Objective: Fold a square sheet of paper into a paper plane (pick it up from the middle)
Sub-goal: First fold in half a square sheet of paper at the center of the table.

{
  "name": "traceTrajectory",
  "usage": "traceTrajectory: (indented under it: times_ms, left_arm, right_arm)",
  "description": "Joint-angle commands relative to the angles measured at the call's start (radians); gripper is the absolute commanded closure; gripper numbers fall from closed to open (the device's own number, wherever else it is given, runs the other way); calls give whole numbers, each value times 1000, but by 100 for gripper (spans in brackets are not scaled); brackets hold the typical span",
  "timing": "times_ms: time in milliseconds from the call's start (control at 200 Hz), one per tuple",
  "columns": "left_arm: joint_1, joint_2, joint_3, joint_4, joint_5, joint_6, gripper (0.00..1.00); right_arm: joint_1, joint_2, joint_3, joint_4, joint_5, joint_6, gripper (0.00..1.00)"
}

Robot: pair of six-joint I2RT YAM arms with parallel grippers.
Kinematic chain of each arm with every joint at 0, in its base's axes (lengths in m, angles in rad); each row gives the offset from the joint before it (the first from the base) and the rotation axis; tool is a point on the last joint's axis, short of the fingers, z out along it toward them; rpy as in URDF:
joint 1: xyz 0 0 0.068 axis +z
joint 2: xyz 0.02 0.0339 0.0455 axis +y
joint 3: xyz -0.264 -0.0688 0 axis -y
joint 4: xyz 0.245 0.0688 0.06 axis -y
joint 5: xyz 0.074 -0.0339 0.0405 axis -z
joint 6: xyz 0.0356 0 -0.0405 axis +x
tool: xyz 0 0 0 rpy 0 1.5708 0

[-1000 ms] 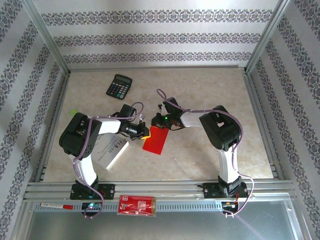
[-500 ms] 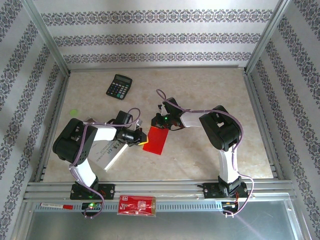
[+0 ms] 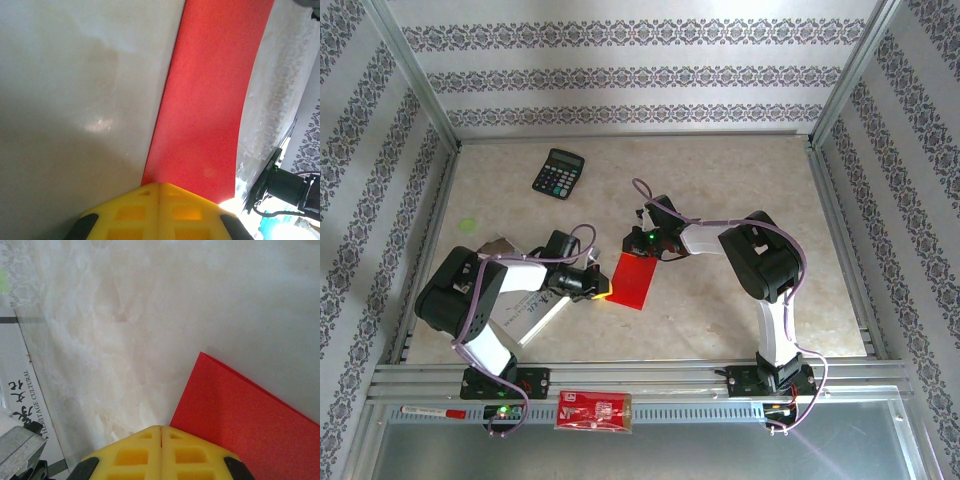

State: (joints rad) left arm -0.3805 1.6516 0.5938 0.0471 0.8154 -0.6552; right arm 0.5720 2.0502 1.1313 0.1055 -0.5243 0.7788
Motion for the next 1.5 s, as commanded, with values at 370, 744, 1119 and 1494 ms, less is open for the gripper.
traceTrajectory:
  times_ms: [370, 744, 1119, 1494]
  left_arm:
    - [-52, -85, -34, -378, -99, 35, 100]
    - [-42, -300, 43, -239, -101, -52, 79]
    - [-73, -217, 114, -89, -148, -137, 66]
    - [-119, 186, 429, -150, -159, -33, 85]
  right_arm:
    - [-5, 67, -22, -178, 133, -31, 100]
    - [-29, 43, 118, -349, -109, -322, 100]
    - [-126, -268, 61, -492, -151, -392, 81]
    - [-111, -560, -316, -442, 154, -177, 68]
